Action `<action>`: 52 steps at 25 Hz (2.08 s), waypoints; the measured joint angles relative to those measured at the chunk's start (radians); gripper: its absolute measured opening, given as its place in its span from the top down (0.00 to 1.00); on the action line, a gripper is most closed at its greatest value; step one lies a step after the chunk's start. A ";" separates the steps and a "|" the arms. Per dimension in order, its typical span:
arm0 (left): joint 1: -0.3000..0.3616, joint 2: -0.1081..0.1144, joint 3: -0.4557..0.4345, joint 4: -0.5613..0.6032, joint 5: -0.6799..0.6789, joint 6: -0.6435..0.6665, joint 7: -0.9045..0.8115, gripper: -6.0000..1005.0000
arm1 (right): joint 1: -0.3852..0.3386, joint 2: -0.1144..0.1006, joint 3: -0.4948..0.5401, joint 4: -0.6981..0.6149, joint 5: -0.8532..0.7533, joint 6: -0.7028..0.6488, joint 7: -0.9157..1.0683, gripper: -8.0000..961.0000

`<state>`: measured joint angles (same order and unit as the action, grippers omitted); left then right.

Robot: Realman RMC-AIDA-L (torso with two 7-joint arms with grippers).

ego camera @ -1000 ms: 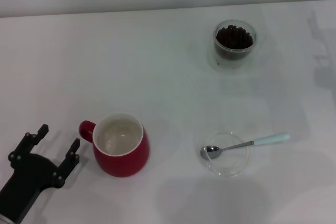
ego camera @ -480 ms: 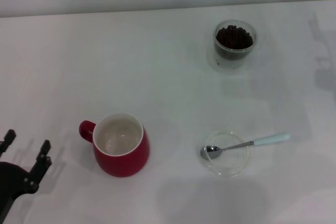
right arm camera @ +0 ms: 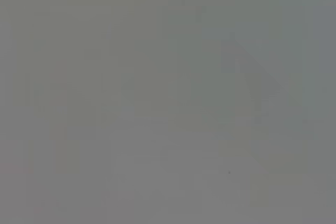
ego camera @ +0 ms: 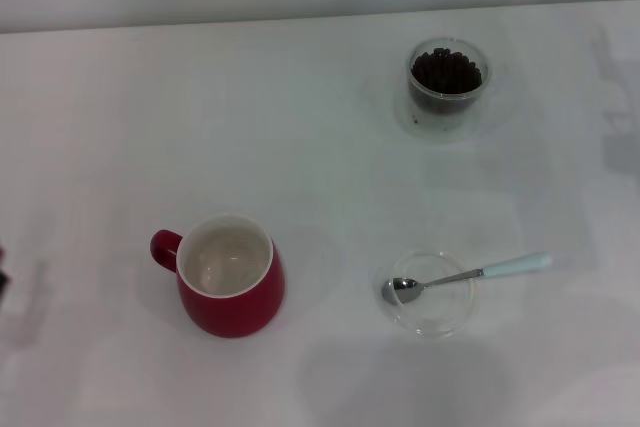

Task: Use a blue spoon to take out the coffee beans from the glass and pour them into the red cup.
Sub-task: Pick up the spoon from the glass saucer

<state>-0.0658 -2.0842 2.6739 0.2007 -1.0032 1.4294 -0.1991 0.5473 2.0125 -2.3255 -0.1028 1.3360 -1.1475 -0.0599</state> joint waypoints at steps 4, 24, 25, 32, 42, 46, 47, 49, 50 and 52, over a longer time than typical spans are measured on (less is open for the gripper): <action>-0.005 -0.001 0.000 0.009 -0.173 0.001 -0.085 0.24 | -0.002 0.000 0.000 0.000 0.000 0.000 0.001 0.17; -0.235 0.005 -0.002 -0.018 -0.549 0.001 -0.100 0.11 | -0.226 -0.038 0.000 0.009 -0.337 -0.114 0.736 0.17; -0.251 0.005 -0.002 -0.025 -0.568 -0.002 -0.100 0.11 | -0.239 -0.038 0.000 0.030 -0.364 -0.139 0.798 0.17; -0.305 0.005 -0.002 -0.070 -0.647 -0.014 -0.100 0.11 | -0.298 -0.022 0.000 0.119 -0.520 -0.241 1.069 0.17; -0.348 0.005 -0.002 -0.078 -0.664 -0.071 -0.099 0.11 | -0.400 -0.019 -0.038 0.131 -0.564 -0.248 1.197 0.17; -0.348 0.003 -0.002 -0.075 -0.664 -0.071 -0.099 0.11 | -0.412 -0.019 -0.106 0.152 -0.566 -0.268 1.256 0.17; -0.348 0.002 -0.002 -0.074 -0.664 -0.071 -0.099 0.11 | -0.412 -0.019 -0.120 0.159 -0.566 -0.277 1.268 0.17; -0.344 0.001 -0.002 -0.068 -0.664 -0.072 -0.100 0.11 | -0.409 -0.020 -0.150 0.181 -0.568 -0.299 1.297 0.17; -0.342 0.001 -0.002 -0.064 -0.664 -0.072 -0.103 0.11 | -0.406 -0.021 -0.162 0.191 -0.570 -0.307 1.311 0.17; -0.342 0.001 -0.002 -0.062 -0.665 -0.072 -0.117 0.11 | -0.399 -0.026 -0.178 0.207 -0.578 -0.318 1.337 0.17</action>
<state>-0.4079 -2.0831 2.6722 0.1388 -1.6685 1.3575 -0.3160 0.1481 1.9869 -2.5038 0.1039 0.7583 -1.4655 1.2771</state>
